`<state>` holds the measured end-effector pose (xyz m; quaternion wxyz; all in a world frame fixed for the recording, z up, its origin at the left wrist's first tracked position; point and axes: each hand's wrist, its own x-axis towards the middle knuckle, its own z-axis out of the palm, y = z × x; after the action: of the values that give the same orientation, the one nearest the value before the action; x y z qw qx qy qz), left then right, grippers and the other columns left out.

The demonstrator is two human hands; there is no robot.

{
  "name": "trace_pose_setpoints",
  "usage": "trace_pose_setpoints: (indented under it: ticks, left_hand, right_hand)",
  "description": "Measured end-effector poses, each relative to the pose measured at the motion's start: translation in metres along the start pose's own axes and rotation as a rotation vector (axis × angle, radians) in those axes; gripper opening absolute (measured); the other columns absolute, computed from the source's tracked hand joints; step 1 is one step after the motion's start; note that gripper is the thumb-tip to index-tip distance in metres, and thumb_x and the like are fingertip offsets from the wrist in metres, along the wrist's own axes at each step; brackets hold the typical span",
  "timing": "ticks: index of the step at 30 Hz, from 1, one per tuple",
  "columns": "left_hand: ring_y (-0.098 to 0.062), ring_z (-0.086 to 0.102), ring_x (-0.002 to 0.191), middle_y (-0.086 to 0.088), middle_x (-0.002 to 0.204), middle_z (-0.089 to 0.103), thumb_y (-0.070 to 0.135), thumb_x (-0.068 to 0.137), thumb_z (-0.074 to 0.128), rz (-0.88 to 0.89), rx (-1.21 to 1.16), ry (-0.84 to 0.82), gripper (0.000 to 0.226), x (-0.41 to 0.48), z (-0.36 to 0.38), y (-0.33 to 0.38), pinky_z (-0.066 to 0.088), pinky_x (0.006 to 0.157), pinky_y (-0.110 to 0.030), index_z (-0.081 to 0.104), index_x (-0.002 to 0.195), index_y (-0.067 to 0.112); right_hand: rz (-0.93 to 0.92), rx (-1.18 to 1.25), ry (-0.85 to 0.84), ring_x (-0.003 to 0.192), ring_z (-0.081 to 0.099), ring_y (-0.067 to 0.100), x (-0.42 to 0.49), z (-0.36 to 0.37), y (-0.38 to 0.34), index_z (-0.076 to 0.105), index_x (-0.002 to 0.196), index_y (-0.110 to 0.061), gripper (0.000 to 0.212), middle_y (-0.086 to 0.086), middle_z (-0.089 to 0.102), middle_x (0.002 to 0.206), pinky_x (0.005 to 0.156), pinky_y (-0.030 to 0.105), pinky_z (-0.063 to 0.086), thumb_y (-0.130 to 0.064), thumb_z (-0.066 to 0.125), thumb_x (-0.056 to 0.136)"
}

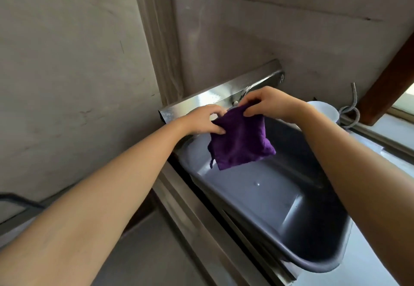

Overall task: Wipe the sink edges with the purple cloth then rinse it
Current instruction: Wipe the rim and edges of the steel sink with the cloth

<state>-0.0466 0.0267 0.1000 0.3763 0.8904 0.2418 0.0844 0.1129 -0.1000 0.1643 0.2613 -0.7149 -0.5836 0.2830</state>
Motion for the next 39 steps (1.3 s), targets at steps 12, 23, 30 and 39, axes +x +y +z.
trace_pose_setpoints:
  ticks: [12, 23, 30, 39]
  left_hand:
    - [-0.004, 0.054, 0.066, 0.003, 0.074, 0.061, 0.021, 0.081, 0.071, -0.179, -0.049, 0.268, 0.014, -0.118, -0.093, 0.022, 0.044, 0.065, -0.019, 0.067, 0.09, 0.012]
    - [-0.016, 0.061, 0.078, -0.015, 0.093, 0.067, 0.013, 0.081, 0.07, -0.44, -0.051, 0.476, 0.027, -0.27, -0.129, -0.014, 0.055, 0.077, -0.024, 0.068, 0.104, 0.001]
    - [-0.007, 0.064, 0.074, -0.007, 0.088, 0.07, 0.011, 0.08, 0.071, -0.624, -0.147, 0.562, 0.027, -0.381, -0.106, -0.044, 0.054, 0.075, -0.021, 0.068, 0.107, 0.007]
    - [-0.007, 0.065, 0.082, -0.007, 0.099, 0.072, 0.016, 0.081, 0.07, -0.835, -0.22, 0.717, 0.026, -0.519, -0.071, -0.06, 0.049, 0.069, -0.008, 0.069, 0.106, 0.01]
  right_hand:
    - [-0.249, -0.232, 0.14, 0.085, 0.06, 0.018, 0.009, 0.019, -0.1, 0.071, 0.1, -0.014, 0.019, 0.004, 0.069, 0.09, 0.077, 0.029, 0.048, -0.018, 0.065, 0.083]
    - [-0.459, -0.123, -0.215, 0.075, 0.059, 0.013, 0.021, 0.112, -0.198, 0.07, 0.1, -0.012, 0.018, 0.005, 0.067, 0.087, 0.062, 0.012, 0.048, -0.01, 0.067, 0.082]
    - [-0.577, -0.177, -0.497, 0.083, 0.061, 0.017, 0.016, 0.207, -0.237, 0.07, 0.1, -0.013, 0.017, 0.008, 0.069, 0.094, 0.082, 0.03, 0.048, -0.018, 0.065, 0.084]
    - [-0.611, 0.048, -0.882, 0.072, 0.052, 0.013, -0.026, 0.332, -0.281, 0.064, 0.084, -0.004, 0.01, 0.005, 0.058, 0.076, 0.073, 0.027, 0.04, -0.013, 0.06, 0.087]
